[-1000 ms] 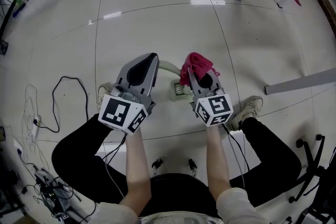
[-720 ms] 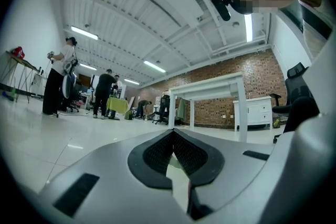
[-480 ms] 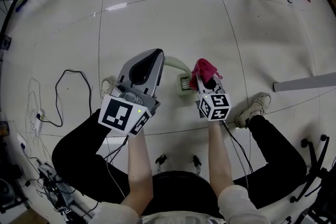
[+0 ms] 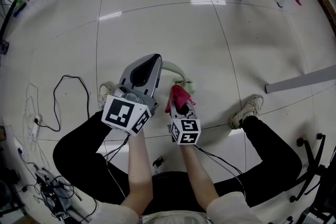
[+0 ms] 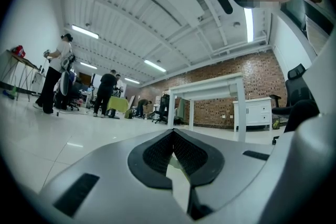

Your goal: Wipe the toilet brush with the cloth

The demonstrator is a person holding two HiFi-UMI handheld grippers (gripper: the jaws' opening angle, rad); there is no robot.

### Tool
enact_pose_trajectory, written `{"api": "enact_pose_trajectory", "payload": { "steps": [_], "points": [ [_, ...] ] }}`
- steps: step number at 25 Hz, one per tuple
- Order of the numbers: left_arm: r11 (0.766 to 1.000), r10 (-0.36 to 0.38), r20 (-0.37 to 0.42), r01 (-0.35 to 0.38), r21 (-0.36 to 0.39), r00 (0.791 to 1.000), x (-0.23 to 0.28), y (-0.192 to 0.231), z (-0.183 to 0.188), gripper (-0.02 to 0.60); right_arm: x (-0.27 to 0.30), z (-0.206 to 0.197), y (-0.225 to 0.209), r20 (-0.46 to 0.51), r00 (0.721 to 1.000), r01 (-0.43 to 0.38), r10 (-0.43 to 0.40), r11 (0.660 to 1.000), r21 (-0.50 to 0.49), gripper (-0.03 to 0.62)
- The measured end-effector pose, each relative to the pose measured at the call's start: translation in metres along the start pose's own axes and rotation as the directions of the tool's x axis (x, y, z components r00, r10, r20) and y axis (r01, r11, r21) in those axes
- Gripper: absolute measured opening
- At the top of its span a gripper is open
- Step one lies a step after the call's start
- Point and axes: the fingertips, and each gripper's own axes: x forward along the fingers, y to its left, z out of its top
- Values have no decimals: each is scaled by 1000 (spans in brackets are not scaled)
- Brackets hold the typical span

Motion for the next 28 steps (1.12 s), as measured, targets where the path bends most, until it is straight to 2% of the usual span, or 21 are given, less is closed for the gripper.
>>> {"api": "enact_pose_trajectory", "payload": {
  "steps": [3, 5, 8, 11, 16, 21, 24, 28],
  "points": [
    [1000, -6, -1, 6, -3, 1000, -3, -4, 0, 5, 15, -11, -19, -68, 991, 118, -114, 992, 50, 32],
    [1000, -8, 3, 8, -5, 1000, -5, -5, 0, 5, 23, -7, -28, -87, 984, 156, -154, 987, 24, 32],
    [1000, -6, 7, 6, -8, 1000, -7, -5, -1, 5, 30, 8, -31, -75, 985, 158, -158, 987, -15, 32],
    [1000, -6, 1, 6, -6, 1000, -8, -4, -2, 5, 25, 31, -25, -12, 989, 146, -146, 989, -21, 32],
    [1000, -2, 2, 2, -17, 1000, -8, -1, -3, 5, 10, 91, 8, 131, 988, 96, -83, 991, -97, 32],
    [1000, -15, -6, 15, -22, 1000, -6, -4, -2, 5, -8, 143, 50, 237, 971, 13, 38, 978, -210, 32],
    [999, -27, -7, 27, -27, 1000, -5, -8, 0, 5, -17, 161, 72, 264, 957, -44, 118, 962, -270, 32],
    [998, -38, -5, 38, -43, 999, -4, -9, 0, 5, -21, 164, 81, 256, 950, -94, 180, 944, -315, 32]
  ]
}}
